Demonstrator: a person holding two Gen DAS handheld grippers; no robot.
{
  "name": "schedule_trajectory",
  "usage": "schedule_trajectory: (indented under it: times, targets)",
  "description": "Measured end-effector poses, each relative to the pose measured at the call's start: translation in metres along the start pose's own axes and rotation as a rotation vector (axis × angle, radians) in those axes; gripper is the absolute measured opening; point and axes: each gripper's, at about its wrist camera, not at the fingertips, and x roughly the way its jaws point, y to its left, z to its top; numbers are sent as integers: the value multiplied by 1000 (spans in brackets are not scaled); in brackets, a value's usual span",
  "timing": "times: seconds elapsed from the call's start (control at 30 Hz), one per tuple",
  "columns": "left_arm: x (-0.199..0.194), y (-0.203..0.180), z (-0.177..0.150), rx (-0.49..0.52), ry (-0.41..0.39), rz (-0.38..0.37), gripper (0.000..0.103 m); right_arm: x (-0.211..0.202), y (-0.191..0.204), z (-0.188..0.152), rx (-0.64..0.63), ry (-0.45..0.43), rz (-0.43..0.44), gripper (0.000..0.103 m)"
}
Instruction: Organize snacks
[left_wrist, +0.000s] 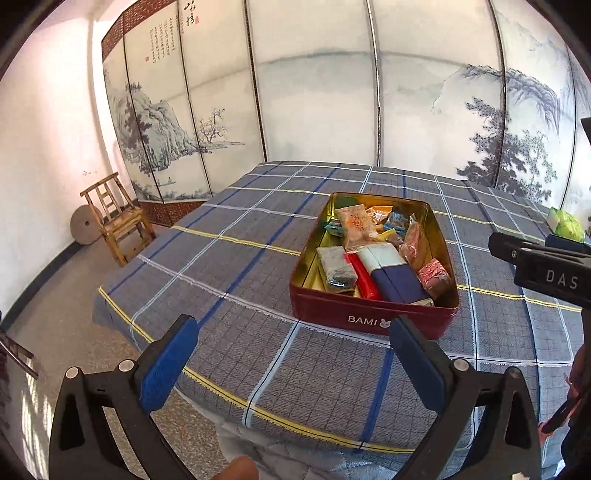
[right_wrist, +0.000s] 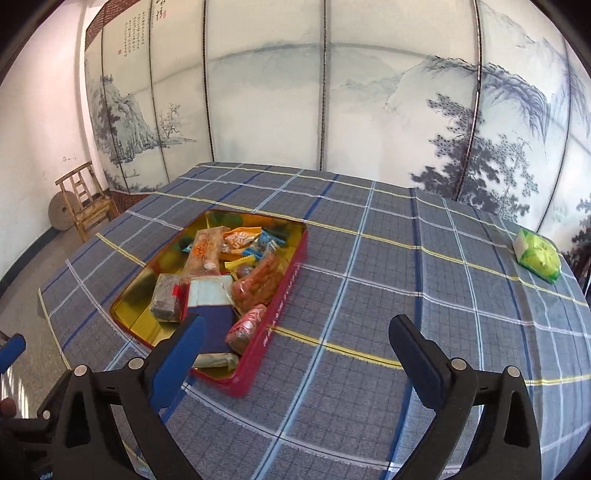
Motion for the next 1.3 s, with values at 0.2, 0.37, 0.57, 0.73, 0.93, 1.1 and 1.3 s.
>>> schedule_trajectory:
  times: [0.2, 0.37, 0.57, 0.73, 0.93, 1.1, 1.3]
  targets:
    - [-5, -28, 6, 56, -8, -7, 102, -8, -23, -9, 36, -6, -2, 99]
    - [-8, -39, 5, 49, 4, 5, 103, -10, -35, -14, 55, -4, 0, 99]
    - [-6, -45, 2, 40, 34, -21, 103, -16, -37, -19, 43, -18, -8, 99]
    - [-5, -49, 0, 45, 42, -36, 103, -18, -37, -21, 38, -20, -2, 99]
    - [-3, -53, -2, 52, 49, -41, 103, -17, -35, -22, 38, -13, 8, 99]
    - [-4, -53, -3, 54, 51, -51, 103, -15, -31, -25, 28, -3, 19, 99]
    - [-3, -50, -4, 36, 63, -58, 103, -15, -30, -25, 29, -2, 21, 99]
